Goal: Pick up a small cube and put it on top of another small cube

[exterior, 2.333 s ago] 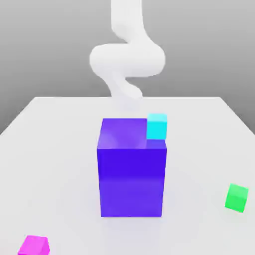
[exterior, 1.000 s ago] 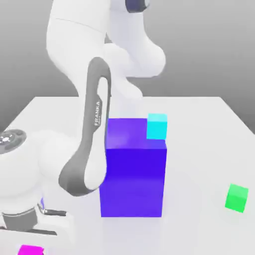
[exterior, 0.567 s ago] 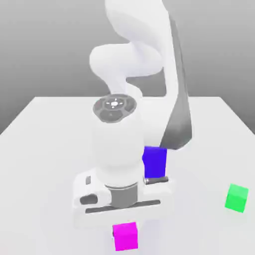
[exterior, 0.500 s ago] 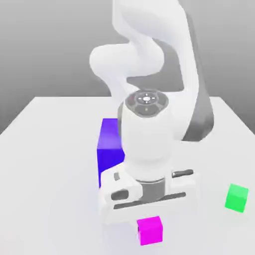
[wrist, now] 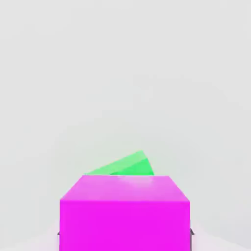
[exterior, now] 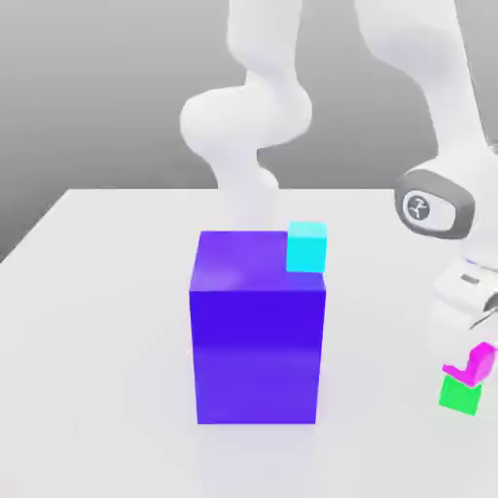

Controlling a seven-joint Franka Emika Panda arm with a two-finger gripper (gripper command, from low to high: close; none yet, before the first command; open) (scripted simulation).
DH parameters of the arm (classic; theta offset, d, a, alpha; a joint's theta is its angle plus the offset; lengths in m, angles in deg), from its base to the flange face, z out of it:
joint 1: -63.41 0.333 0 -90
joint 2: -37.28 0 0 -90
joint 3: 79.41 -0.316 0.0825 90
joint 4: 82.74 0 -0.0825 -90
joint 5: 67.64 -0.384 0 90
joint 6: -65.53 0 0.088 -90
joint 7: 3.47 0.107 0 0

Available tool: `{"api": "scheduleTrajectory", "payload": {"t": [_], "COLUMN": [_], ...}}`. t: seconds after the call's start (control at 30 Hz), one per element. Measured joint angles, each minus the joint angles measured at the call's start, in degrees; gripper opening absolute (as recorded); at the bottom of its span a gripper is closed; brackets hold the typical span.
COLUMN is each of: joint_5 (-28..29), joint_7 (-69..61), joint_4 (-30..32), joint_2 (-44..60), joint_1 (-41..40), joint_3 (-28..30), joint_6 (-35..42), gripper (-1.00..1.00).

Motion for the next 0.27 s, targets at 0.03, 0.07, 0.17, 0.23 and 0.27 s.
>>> {"api": "scheduleTrajectory", "payload": {"t": [0.03,0.07,0.17,0.23,0.27], "joint_5": [0.00,0.00,-0.25,-1.26,-1.80], "joint_7": [0.00,0.00,-0.14,-0.86,-1.26], "joint_4": [0.00,0.00,0.08,0.28,0.39], "joint_2": [0.00,0.00,-1.14,-4.73,-6.70], "joint_1": [0.00,0.00,-0.04,-0.19,-0.17], "joint_3": [0.00,0.00,-0.15,-0.49,-0.58], "joint_6": [0.00,0.00,1.04,4.41,6.26], "gripper": [1.00,1.00,1.00,1.00,1.00]}}
